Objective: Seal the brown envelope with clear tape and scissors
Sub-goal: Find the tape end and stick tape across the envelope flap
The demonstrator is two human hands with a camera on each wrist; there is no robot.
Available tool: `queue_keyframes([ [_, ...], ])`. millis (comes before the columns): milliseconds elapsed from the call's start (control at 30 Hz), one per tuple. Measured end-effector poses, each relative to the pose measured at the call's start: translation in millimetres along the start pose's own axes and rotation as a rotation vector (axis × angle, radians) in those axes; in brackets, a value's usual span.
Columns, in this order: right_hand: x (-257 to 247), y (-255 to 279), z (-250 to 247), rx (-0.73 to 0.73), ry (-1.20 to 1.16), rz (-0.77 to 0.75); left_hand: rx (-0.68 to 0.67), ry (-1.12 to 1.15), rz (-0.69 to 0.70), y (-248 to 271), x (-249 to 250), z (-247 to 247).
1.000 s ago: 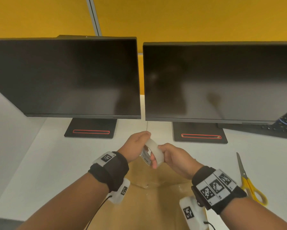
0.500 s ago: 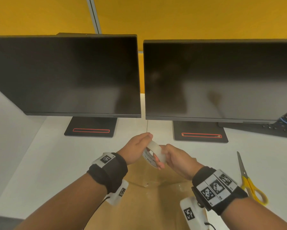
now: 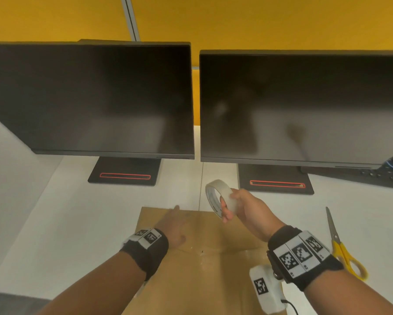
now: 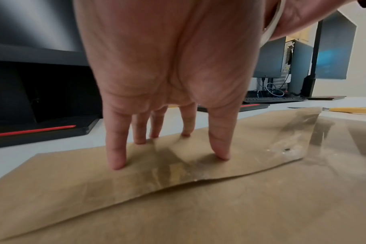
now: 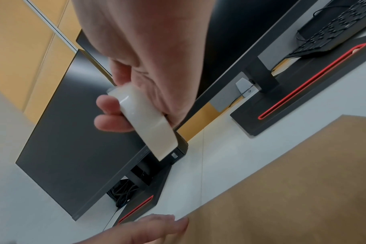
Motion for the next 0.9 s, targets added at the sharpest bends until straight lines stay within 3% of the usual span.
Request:
queue_keyframes([
  [267,-1,1,8,-0.013,-0.002,-0.008,0.073,-0.049,0.015,-3,1,0],
  [500,0,3,12,-0.033,-0.157,-0.005,0.088,-0.002,0.006,-3,-1,-1],
  [600,3,2,11,-0.029,-0.154,0.023,0.208,0.249,0.084,2,11,-10],
  [700,7,0,11,-0.036,-0.233,0.063,0.488,0.476,0.347,19,36,-27],
  [800,6,-2,11,0.027,-0.304,0.087,0.464,0.608,0.489,30,55,-31],
  [900,6,-6,9,0.057,-0.289,0.073,0.399,0.781,0.464,28,63,-30],
])
Point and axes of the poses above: each hand's wrist, its own y-axis away from the middle knuckle, its own z-axis out of the palm, x = y × z, the point moved 3 cm from there along -y, towards the middle knuckle, and after that the axes turned 4 degrees about y, right-handed, at the moved point
